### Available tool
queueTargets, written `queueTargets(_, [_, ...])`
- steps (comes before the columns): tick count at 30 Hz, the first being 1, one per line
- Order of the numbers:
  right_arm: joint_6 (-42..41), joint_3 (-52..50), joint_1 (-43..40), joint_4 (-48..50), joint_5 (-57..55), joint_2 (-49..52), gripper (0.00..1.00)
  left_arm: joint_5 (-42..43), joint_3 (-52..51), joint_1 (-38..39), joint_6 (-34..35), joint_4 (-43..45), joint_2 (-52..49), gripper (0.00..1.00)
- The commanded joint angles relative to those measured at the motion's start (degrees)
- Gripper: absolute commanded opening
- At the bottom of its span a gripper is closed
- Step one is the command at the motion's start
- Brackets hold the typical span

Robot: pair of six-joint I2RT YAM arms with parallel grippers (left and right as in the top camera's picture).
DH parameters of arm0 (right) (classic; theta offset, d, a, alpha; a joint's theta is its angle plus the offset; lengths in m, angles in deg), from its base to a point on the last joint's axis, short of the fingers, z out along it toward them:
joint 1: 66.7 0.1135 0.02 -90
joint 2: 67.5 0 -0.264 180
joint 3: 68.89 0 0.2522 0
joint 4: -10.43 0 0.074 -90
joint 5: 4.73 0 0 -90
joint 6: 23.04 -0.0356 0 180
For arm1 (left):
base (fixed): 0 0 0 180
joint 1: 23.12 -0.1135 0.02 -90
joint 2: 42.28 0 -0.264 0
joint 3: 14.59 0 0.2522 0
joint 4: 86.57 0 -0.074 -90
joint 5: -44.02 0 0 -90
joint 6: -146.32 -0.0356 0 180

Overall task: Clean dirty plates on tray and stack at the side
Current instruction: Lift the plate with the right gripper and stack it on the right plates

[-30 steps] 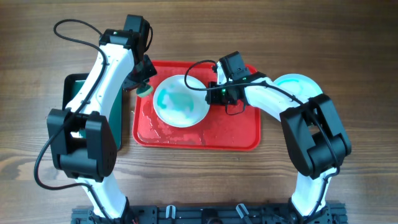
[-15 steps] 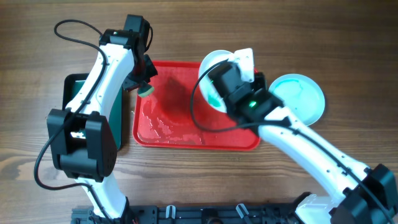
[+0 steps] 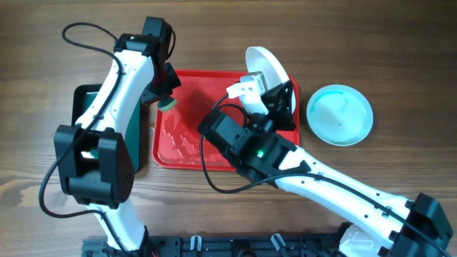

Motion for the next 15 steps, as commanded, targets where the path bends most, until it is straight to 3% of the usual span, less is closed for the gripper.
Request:
queueTargets(1, [-2.84,0.46,0.02,0.63,3.45,-0.70,0.05,0.31,0.46,0.00,-1.18,0.00,1.01,0.04])
queueTargets(2, [-2.86,0.46,-0.52,0.20,9.99,-0.70,0.04,0.31,0.46,0.00,-1.16,0.02,1.01,0.04])
queueTargets(3, [-4.50,0.46,-2.16,-1.49,24.52,-0.70,0.04,0.31,0.46,0.00,-1.18,0.00,1.01,0.04])
queueTargets(4, [-16.24,0.46,-5.64,-4.81,38.21,-0.70,0.04,0.31,0.46,0.07,-1.36,0.02,1.01,0.04])
queueTargets(5, [-20.52,0.44,-9.03,-6.67,46.38,-0.70,0.04,0.31,0.46,0.26,-1.36,0.02,1.01,0.04])
queueTargets(9, [-16.57,0.44,-27.54,-7.80,76.06,-0.70,0.04,0.28,0.46,2.43,-1.40,1.75,1.01,0.04])
queueTargets(11, [-13.88,0.44,-38.03,-9.49,85.48,-0.70,0.04,0.28,0.46,3.78,-1.40,2.78,1.01,0.04])
queueTargets(15, [-10.19,0.22,-57.61,-14.93,89.99,-0.70,0.04,0.26,0.46,5.57,-2.86,4.24,1.01,0.04])
